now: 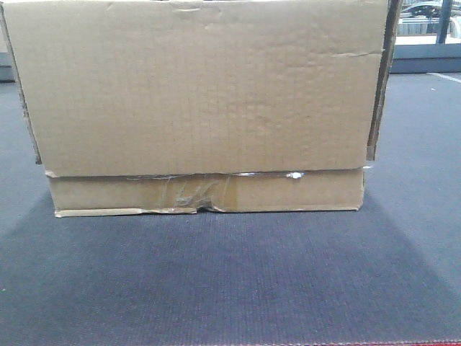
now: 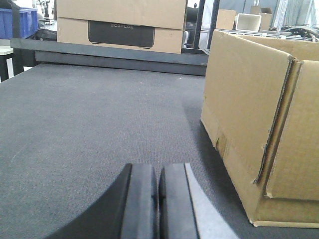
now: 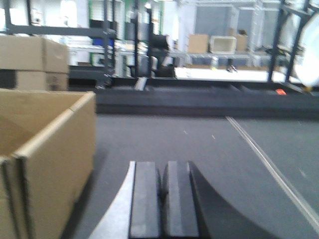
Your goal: Grab carton from right shelf to conveyor
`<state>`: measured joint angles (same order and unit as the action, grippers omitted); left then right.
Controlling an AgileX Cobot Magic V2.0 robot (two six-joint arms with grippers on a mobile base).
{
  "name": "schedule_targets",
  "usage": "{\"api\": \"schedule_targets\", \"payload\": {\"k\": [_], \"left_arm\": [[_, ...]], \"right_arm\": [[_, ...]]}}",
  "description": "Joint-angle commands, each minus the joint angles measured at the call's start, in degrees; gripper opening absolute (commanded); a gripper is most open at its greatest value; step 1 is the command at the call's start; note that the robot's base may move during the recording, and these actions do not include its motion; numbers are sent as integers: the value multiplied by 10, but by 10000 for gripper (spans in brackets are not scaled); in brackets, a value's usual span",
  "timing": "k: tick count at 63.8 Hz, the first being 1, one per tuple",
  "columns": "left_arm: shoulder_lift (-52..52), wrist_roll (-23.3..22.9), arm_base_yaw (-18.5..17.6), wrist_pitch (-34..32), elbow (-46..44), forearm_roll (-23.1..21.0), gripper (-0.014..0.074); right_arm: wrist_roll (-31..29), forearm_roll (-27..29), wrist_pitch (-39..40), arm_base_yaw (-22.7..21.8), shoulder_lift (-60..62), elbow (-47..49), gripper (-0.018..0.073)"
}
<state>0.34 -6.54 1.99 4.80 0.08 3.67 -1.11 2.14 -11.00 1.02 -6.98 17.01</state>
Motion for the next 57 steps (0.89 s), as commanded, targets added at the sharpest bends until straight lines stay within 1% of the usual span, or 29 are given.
{"api": "schedule_targets", "payload": {"k": [1, 6, 13, 16, 18, 20, 57], "left_arm": [[-3, 3, 0, -12, -1, -4, 15], [-3, 3, 0, -12, -1, -4, 15], [-3, 3, 0, -12, -1, -4, 15], [-3, 3, 0, -12, -1, -4, 15], [-3, 3, 0, -12, -1, -4, 15], [-3, 3, 0, -12, -1, -4, 15], [-3, 3, 0, -12, -1, -4, 15]], "right_arm": [[-12, 18, 45, -19, 9, -50, -61], [-12, 18, 84, -22, 32, -114, -61], [-12, 18, 110, -22, 69, -170, -61], [-12, 18, 117, -22, 70, -170, -61], [-12, 18, 88, -22, 70, -170, -61], [-12, 18, 87, -22, 70, -170, -61], [-12, 18, 89, -22, 70, -170, -61]]}}
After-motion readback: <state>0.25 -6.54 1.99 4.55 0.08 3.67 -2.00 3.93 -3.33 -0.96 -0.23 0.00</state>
